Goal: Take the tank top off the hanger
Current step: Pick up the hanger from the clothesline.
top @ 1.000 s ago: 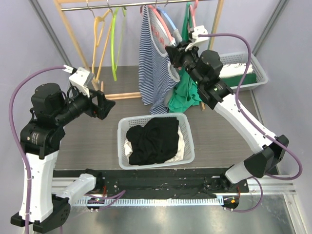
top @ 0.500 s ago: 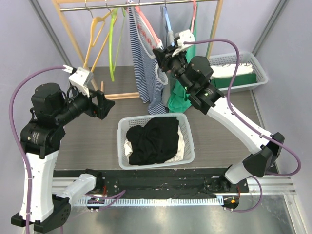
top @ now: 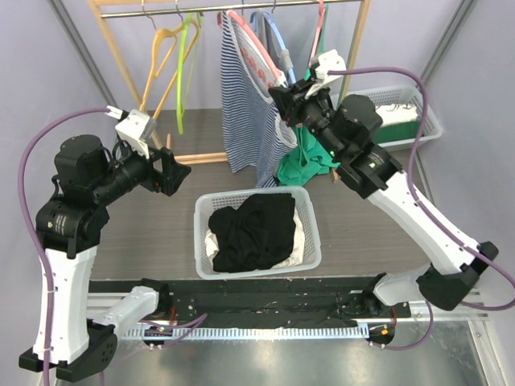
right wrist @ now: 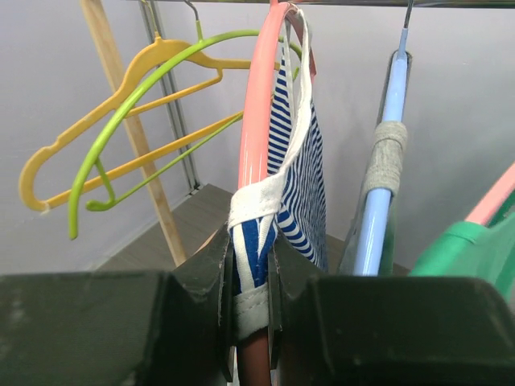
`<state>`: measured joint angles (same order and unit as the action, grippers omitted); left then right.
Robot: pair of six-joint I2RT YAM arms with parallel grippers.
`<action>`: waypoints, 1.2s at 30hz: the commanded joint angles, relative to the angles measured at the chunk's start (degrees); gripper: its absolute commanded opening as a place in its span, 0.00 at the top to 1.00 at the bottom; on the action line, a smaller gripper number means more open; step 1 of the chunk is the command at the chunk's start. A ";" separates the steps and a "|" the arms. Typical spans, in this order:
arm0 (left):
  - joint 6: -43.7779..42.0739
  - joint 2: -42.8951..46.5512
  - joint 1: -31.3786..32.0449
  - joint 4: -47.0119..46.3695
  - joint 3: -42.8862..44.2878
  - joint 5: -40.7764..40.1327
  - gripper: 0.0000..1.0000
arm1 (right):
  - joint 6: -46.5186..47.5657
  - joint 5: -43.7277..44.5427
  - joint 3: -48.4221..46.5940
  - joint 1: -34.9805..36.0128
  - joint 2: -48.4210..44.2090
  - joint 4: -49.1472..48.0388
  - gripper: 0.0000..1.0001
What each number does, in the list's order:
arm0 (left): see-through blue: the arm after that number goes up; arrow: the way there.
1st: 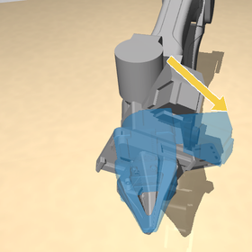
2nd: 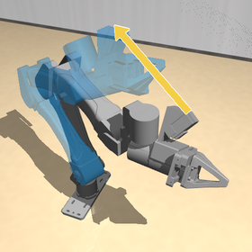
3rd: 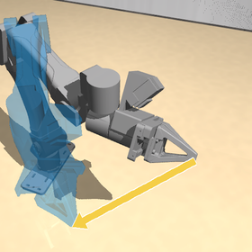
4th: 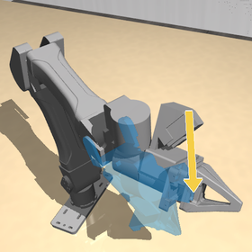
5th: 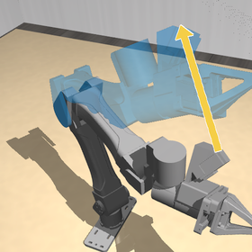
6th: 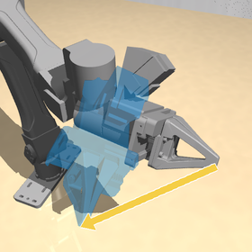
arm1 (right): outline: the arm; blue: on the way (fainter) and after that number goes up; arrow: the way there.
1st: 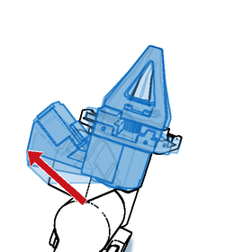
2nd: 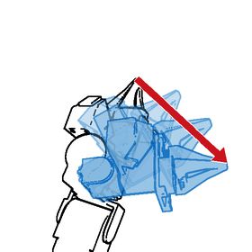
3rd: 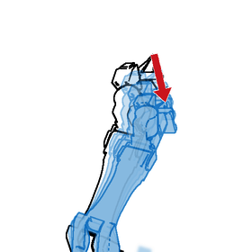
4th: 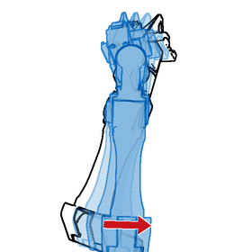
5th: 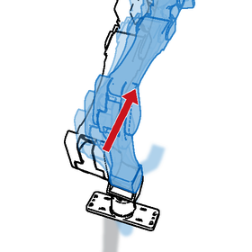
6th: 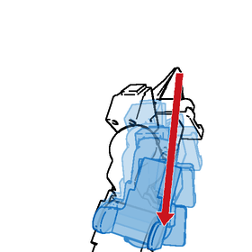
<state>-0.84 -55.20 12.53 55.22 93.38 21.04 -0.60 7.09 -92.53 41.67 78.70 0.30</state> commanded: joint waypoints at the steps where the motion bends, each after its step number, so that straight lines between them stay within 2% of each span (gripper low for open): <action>1: 0.49 -0.44 -0.41 -0.73 1.62 1.37 0.18 | -2.56 -2.61 0.58 0.25 -5.74 1.27 0.99; 6: 0.58 -0.26 -0.41 -0.64 1.89 1.20 0.18 | -4.14 -5.32 3.32 0.34 -11.36 3.48 0.99; 16: 0.58 -0.26 -0.41 -0.82 2.68 2.08 0.18 | -7.22 -16.05 -11.69 0.34 -16.38 8.93 0.99; 26: 0.49 0.27 -0.49 -0.73 2.24 2.25 0.18 | -9.59 -20.45 -16.01 0.25 -19.72 11.04 0.99; 31: 0.58 0.44 -0.49 -0.73 1.89 2.69 0.18 | -9.42 -19.22 -14.53 0.34 -22.00 15.26 0.99; 36: 0.49 0.97 -0.49 -0.55 1.80 3.31 0.18 | -9.86 -17.73 -7.16 0.34 -25.34 18.25 0.99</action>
<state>-0.45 -55.20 12.34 55.18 94.17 22.63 -9.47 -11.81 -104.07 41.67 54.92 18.87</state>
